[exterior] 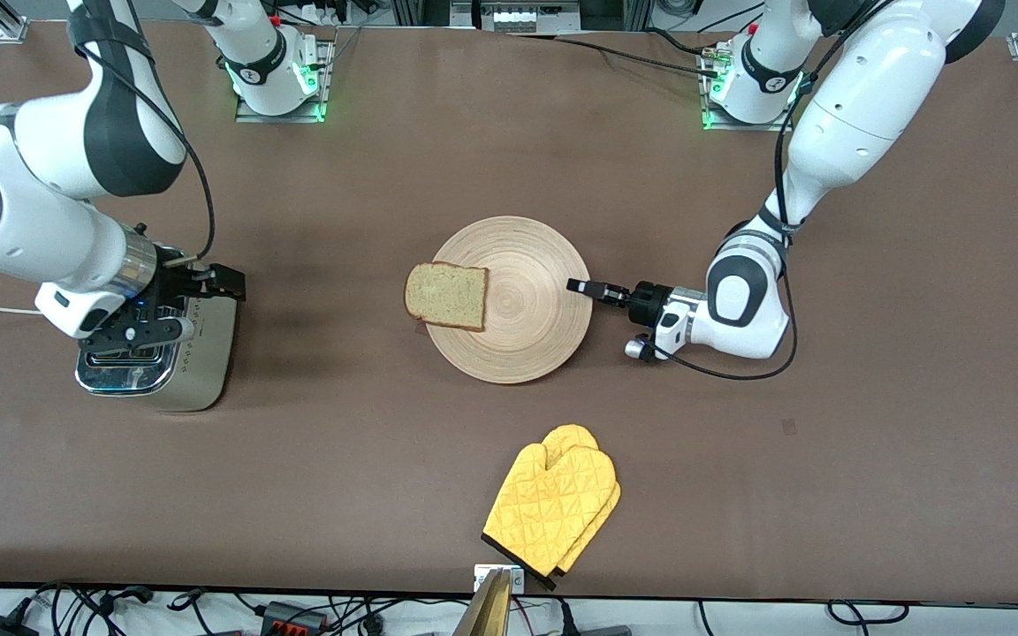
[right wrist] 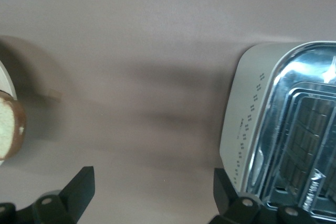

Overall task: Move plate and put bread in toaster
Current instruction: 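Slide the plate toward the toaster while the right gripper approaches, then release the plate with the left gripper while the right gripper reaches bread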

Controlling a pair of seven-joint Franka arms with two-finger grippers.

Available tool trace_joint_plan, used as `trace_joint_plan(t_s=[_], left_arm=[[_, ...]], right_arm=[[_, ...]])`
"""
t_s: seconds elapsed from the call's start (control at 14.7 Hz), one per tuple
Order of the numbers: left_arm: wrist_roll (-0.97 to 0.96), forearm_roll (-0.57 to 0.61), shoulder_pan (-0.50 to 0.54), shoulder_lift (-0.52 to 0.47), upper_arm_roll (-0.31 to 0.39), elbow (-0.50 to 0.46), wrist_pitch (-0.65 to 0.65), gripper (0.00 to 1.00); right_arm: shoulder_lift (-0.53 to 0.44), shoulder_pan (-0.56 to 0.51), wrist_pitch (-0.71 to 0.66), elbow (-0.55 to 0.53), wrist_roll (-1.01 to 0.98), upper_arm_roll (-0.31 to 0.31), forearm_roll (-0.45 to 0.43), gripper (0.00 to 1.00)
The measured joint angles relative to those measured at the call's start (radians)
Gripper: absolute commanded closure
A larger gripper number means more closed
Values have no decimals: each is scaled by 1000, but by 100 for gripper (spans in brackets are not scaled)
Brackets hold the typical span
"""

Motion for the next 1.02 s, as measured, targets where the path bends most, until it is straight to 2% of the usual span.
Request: trace_joint_plan(t_s=[0.2, 0.82, 1.02], left_arm=[[0, -1, -36, 7, 0, 16, 49, 100], [2, -55, -66, 53, 1, 49, 87, 96], [4, -55, -66, 61, 2, 59, 95, 80]], right_arm=[[23, 6, 2, -2, 9, 0, 8, 0], [73, 6, 3, -33, 13, -2, 194, 0], [107, 6, 9, -34, 13, -2, 243, 0]])
